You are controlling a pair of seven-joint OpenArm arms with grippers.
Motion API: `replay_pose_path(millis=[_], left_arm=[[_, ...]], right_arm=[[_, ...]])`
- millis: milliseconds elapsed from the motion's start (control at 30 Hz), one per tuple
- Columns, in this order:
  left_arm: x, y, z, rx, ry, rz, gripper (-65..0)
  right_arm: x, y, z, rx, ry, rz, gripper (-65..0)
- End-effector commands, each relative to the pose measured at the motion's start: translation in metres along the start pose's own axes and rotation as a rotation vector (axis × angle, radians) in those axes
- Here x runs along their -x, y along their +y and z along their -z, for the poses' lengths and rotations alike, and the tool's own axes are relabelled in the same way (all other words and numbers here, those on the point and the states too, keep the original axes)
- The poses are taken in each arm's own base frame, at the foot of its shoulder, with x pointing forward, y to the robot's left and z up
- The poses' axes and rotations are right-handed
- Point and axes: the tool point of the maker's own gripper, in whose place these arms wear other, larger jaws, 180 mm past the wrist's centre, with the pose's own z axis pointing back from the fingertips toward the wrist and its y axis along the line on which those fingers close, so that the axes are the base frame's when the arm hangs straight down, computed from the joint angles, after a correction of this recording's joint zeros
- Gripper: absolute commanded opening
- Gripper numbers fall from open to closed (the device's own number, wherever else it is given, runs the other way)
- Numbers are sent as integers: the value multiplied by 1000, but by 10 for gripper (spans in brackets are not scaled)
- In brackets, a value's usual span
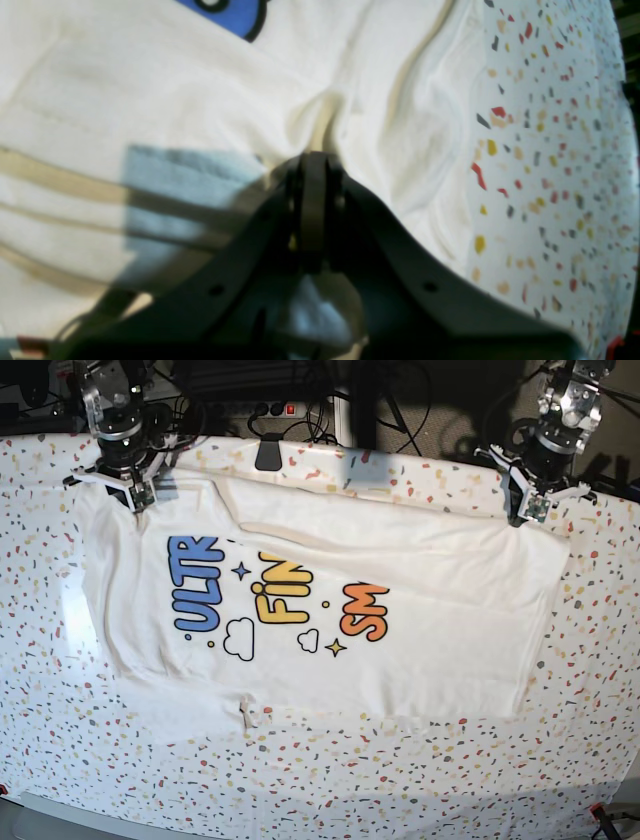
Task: Fold the T-shirt properly
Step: 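Grasp the collar edge with both grippers and pull it away from the hem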
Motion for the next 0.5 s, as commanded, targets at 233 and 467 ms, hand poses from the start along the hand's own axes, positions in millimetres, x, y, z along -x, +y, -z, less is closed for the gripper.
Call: replay_pose_path(millis=[233,467], left_arm=[[57,-41,-33,107,187,-9,-650],[23,-35,-38,50,97,15,-650]], right_arm=[[17,0,-13,18,44,-33,-650],[14,0,-13,18,28,-32,-650]])
